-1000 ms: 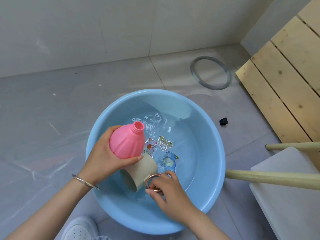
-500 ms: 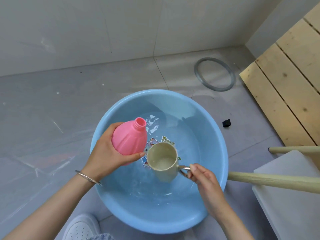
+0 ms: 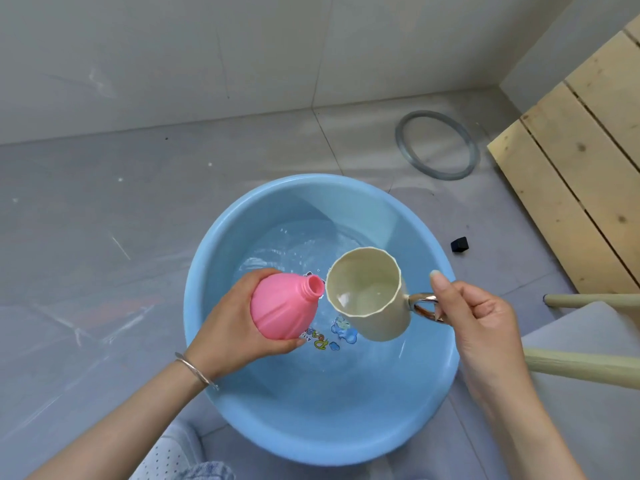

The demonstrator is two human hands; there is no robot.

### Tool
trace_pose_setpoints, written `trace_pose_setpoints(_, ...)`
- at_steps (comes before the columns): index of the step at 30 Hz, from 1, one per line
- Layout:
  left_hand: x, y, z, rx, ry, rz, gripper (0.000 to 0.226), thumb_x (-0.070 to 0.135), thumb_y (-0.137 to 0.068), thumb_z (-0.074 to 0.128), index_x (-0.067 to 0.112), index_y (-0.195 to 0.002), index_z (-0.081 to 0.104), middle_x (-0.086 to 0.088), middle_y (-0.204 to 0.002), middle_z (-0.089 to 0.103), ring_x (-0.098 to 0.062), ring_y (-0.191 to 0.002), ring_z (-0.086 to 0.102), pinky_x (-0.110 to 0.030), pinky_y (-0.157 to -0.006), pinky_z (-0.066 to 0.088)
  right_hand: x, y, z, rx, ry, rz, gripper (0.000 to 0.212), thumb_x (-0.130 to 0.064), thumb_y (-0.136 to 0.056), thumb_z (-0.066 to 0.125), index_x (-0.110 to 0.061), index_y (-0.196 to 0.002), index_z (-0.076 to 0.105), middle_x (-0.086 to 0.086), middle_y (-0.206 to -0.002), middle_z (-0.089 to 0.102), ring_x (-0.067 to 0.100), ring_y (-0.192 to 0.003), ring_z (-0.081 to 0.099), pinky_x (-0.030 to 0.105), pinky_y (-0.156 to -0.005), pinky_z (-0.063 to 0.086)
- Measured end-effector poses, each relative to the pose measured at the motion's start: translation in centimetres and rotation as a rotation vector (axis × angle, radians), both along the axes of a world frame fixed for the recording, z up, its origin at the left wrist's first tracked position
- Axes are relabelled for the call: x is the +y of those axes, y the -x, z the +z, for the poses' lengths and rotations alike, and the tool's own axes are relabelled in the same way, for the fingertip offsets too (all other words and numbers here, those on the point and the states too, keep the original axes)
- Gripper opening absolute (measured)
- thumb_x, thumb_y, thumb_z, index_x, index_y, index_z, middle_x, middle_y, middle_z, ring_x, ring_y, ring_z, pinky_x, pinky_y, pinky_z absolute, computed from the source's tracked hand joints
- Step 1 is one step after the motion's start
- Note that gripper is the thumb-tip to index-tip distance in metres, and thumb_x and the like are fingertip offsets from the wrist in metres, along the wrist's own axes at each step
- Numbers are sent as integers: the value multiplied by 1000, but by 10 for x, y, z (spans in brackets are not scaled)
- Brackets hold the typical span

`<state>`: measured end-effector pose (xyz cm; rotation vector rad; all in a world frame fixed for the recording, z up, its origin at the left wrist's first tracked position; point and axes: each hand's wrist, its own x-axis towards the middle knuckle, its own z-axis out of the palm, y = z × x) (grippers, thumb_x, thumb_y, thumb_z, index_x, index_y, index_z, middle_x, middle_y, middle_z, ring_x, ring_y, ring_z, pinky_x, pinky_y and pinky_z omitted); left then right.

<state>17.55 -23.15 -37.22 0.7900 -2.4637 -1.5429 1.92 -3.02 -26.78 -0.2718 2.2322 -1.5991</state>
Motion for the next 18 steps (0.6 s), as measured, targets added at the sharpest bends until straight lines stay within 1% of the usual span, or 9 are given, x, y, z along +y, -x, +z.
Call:
trace_pose_setpoints(2, 0, -2, -2, -5, 20, -10, 89, 57, -43, 87, 39, -119, 46, 24, -115, 54, 3, -102, 55, -17, -83, 45, -3, -3, 7, 7, -31, 15, 45, -41, -73, 72, -22, -39, 50, -11, -42, 36, 6, -46, 29, 14, -46, 25)
trace_pose_setpoints(4, 0, -3, -5, -11, 38, -17, 89, 59, -42, 85, 40, -120, 45, 25, -115, 53, 2, -103, 54, -19, -85, 46, -6, -5, 15, 28, -53, 30, 41, -39, -71, 68, -22, -38, 51, -12, -38, 31, 4, -41, 25, 12, -43, 23)
trace_pose_setpoints(7, 0, -3, -7, -17, 55, -23, 88, 59, -42, 84, 43, -119, 44, 26, -116, 52, 1, -104, 54, -22, -87, 47, -11, -9, 26, 71, -71, 56, 37, -37, -68, 67, -17, -41, 52, -11, -42, 22, 7, -42, 19, 12, -43, 22)
trace_pose_setpoints(9, 1, -3, -7, -19, 68, -30, 89, 60, -42, 83, 44, -119, 43, 26, -116, 51, 0, -104, 54, -23, -88, 47, -12, -11, 30, 113, -91, 78, 38, -37, -67, 68, -11, -45, 53, -9, -42, 23, 8, -44, 19, 16, -44, 22)
trace_pose_setpoints(11, 1, -3, -8, -14, 69, -31, 88, 59, -42, 83, 43, -120, 44, 26, -116, 51, 0, -104, 54, -23, -88, 47, -13, -13, 32, 146, -101, 82, 41, -36, -67, 69, -4, -48, 53, -6, -41, 30, 9, -44, 22, 16, -44, 23)
trace_pose_setpoints(13, 1, -3, -8, -12, 70, -27, 88, 58, -43, 83, 42, -119, 44, 26, -116, 51, 0, -105, 54, -22, -88, 47, -14, -14, 35, 169, -99, 79, 42, -35, -68, 70, 1, -51, 54, -10, -38, 31, 8, -41, 24, 14, -43, 23)
trace_pose_setpoints(16, 1, -3, -8, -9, 84, -26, 87, 59, -43, 83, 44, -118, 43, 28, -115, 50, -1, -104, 53, -20, -88, 46, -16, -15, 41, 188, -107, 78, 40, -33, -69, 69, 2, -53, 59, -9, -34, 31, 7, -38, 24, 13, -41, 21)
trace_pose_setpoints(18, 1, -3, -9, -15, 90, -28, 88, 59, -43, 82, 41, -120, 44, 26, -115, 51, -2, -103, 53, -22, -89, 47, -16, -16, 45, 205, -117, 80, 38, -32, -70, 69, 1, -54, 60, -9, -34, 30, 7, -37, 23, 13, -41, 20)
